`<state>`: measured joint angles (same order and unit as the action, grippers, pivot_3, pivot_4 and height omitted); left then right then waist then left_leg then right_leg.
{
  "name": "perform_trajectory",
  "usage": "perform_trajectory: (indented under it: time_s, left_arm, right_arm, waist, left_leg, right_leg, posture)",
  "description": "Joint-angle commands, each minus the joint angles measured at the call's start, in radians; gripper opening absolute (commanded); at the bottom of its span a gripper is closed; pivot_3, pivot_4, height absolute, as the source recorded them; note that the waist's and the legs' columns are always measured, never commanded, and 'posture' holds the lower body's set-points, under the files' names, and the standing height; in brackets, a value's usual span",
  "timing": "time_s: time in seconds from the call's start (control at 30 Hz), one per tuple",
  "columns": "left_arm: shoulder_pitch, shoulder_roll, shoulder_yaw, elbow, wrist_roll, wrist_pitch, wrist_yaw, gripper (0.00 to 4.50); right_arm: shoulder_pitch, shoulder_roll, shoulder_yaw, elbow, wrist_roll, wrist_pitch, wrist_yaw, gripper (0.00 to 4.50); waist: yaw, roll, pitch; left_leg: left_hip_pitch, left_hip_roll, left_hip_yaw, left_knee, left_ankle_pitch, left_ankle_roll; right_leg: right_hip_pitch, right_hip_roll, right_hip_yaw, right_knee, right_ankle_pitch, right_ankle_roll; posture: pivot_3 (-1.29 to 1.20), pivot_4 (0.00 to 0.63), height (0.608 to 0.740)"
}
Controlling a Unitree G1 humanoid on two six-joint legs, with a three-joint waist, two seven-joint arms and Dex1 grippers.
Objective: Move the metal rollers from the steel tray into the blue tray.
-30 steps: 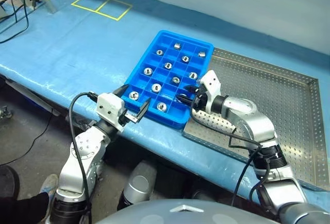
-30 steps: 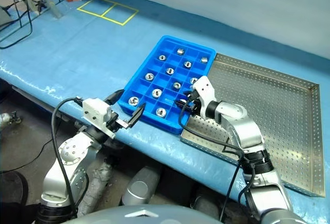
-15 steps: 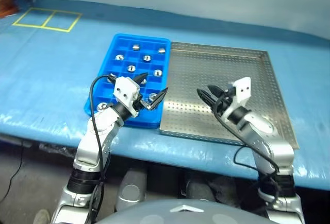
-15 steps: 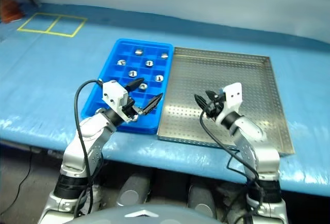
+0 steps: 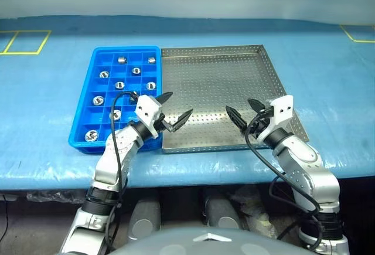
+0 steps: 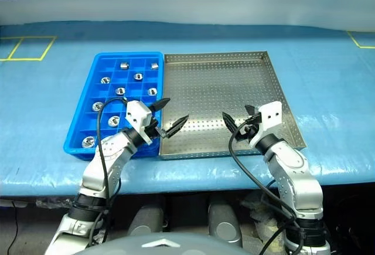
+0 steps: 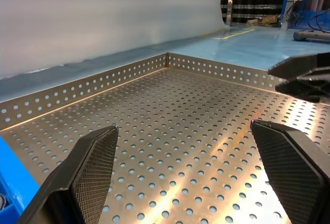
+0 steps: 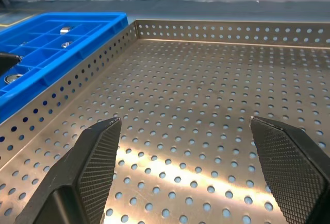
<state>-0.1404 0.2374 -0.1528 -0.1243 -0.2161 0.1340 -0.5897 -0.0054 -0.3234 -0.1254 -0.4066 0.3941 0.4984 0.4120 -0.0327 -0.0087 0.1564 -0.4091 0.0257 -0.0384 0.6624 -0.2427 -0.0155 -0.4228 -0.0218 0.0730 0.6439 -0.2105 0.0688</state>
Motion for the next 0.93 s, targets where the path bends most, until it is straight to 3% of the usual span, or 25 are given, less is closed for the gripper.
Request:
perform_trajectory:
  time_s: [0.03, 0.6, 0.93]
  left_arm:
    - [0.008, -0.005, 0.002, -0.042, -0.006, -0.032, 0.001, 4.5]
    - [0.019, -0.003, -0.005, -0.051, 0.031, -0.056, 0.033, 4.5]
    - [0.041, -0.006, -0.014, -0.067, 0.054, -0.063, 0.06, 4.5]
  right_arm:
    - [-0.023, -0.013, -0.002, -0.021, -0.011, -0.052, 0.01, 4.25]
    - [-0.049, -0.034, 0.053, 0.035, -0.14, -0.159, -0.009, 4.25]
    - [-0.058, -0.026, 0.042, 0.036, -0.068, -0.145, 0.055, 4.25]
  waist:
    - [0.004, 0.0, 0.0]
    - [0.022, 0.0, 0.0]
    - [0.023, 0.0, 0.0]
  left_leg:
    - [0.0, 0.0, 0.0, 0.0, 0.0, 0.0]
    - [0.0, 0.0, 0.0, 0.0, 0.0, 0.0]
    - [0.0, 0.0, 0.0, 0.0, 0.0, 0.0]
  right_leg:
    - [0.0, 0.0, 0.0, 0.0, 0.0, 0.0]
    - [0.0, 0.0, 0.0, 0.0, 0.0, 0.0]
    - [0.0, 0.0, 0.0, 0.0, 0.0, 0.0]
  posture:
    - [0.04, 0.15, 0.74]
    - [0.08, 0.15, 0.74]
    - [0.1, 0.15, 0.74]
